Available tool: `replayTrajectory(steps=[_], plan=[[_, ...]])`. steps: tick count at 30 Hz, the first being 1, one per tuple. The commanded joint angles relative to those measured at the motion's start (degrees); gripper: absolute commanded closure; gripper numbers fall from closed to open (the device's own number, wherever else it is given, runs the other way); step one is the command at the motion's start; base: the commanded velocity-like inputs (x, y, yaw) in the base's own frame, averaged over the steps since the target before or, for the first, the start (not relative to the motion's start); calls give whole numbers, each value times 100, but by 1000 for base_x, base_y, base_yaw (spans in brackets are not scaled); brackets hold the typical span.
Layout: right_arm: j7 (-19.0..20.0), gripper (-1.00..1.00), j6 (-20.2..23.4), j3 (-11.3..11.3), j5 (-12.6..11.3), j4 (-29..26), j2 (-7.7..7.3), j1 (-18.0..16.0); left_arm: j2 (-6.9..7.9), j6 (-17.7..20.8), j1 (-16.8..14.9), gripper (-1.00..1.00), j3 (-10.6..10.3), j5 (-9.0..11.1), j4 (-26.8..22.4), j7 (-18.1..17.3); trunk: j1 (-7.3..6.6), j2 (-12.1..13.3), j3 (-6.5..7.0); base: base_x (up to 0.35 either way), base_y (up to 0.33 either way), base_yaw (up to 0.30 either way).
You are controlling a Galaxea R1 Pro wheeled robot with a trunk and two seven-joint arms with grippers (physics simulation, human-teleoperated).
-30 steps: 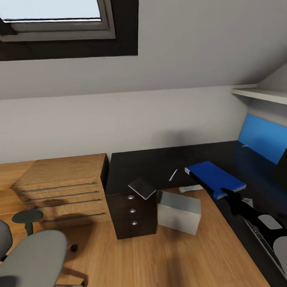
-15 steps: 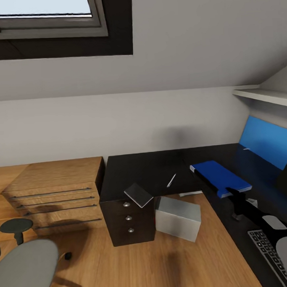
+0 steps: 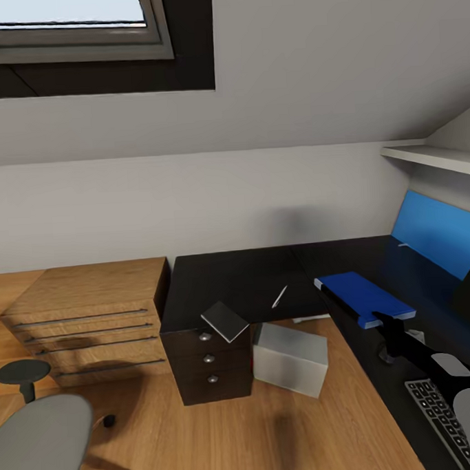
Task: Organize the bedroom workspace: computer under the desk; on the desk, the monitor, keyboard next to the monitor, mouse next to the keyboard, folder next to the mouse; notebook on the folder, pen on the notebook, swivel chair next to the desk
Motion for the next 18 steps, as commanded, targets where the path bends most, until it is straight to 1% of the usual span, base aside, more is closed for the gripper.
replayTrajectory(steps=[1,5,12,18], plan=[[-1,100,32,-37,-9,3,0,-7,-1,-17,-3,-100,-19,60,1,-13,4,-12,-12,117,-135,0],[-22,100,-23,-40,-5,5,0,-6,-3,-14,-3,-100,-19,60,1,-13,4,-12,-12,70,-92,0],[-31,100,-89,-46,-6,19,1,-6,-5,-16,-3,-100,-19,60,1,-13,4,-12,-12,25,-18,0],[-98,100,-102,-48,-4,40,3,-4,0,-17,-3,-100,-19,60,1,-13,4,-12,-12,137,-2,0]])
